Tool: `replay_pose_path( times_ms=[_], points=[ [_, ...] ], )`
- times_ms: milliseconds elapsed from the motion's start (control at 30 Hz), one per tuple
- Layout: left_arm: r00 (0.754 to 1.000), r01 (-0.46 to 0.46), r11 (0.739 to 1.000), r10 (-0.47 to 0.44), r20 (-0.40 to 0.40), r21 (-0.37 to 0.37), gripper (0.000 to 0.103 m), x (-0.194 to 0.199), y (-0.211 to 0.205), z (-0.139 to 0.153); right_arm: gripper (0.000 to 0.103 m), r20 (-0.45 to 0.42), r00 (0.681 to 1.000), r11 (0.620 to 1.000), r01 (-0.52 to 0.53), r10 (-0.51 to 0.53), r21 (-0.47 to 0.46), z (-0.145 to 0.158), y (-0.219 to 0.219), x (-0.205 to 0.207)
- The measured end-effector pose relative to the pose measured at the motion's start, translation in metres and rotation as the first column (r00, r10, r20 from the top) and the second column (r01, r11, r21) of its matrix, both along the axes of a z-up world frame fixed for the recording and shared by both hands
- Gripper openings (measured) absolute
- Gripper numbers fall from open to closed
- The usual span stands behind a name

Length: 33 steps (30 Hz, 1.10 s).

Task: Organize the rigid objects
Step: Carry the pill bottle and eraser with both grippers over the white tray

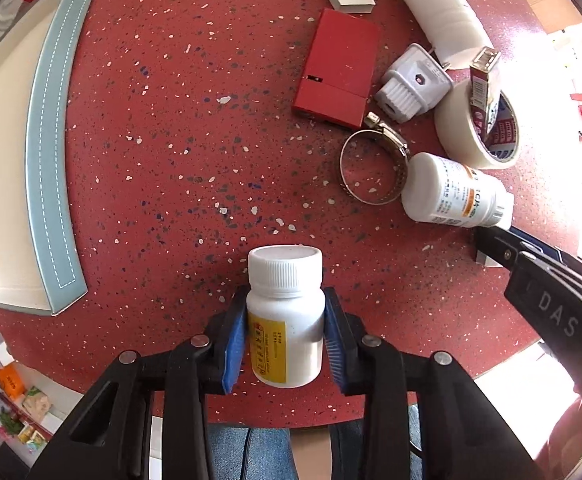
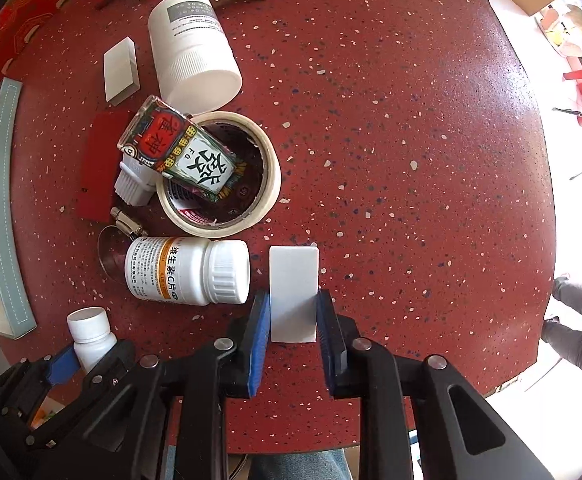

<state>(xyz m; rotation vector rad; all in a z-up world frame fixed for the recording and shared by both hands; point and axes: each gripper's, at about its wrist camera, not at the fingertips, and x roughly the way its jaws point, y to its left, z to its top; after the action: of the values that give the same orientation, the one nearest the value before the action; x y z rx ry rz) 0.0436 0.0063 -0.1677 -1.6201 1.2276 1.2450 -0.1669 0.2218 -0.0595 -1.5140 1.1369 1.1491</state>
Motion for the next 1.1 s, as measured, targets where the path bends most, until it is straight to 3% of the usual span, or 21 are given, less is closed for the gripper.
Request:
replay_pose_path(
  times_ms=[167, 467, 767, 1100],
  points=[
    [0.998, 0.058, 0.998, -0.058, 0.001, 0.011, 0.038, -0.01, 0.007, 0.011, 0.024, -0.037, 0.999, 1.0, 0.016, -0.016, 0.002, 0.0, -0.034, 0.04],
    [0.989, 0.145, 0.986, -0.147, 0.026, 0.081, 0.038, -0.052, -0.004, 0.068, 0.024, -0.084, 0.993, 0.996, 0.083, -0.085, -0.022, 0.031, -0.061, 0.087],
    [0.977, 0.208, 0.965, -0.213, 0.017, 0.157, 0.038, -0.097, 0.025, 0.115, 0.024, -0.093, 0.995, 0.999, 0.043, -0.04, 0.024, 0.076, -0.064, 0.081],
    [0.979, 0.193, 0.958, -0.202, 0.021, 0.214, 0.038, -0.166, 0.042, 0.137, 0.024, -0.077, 0.996, 0.996, -0.043, 0.049, 0.08, 0.101, -0.061, 0.04]
  ],
)
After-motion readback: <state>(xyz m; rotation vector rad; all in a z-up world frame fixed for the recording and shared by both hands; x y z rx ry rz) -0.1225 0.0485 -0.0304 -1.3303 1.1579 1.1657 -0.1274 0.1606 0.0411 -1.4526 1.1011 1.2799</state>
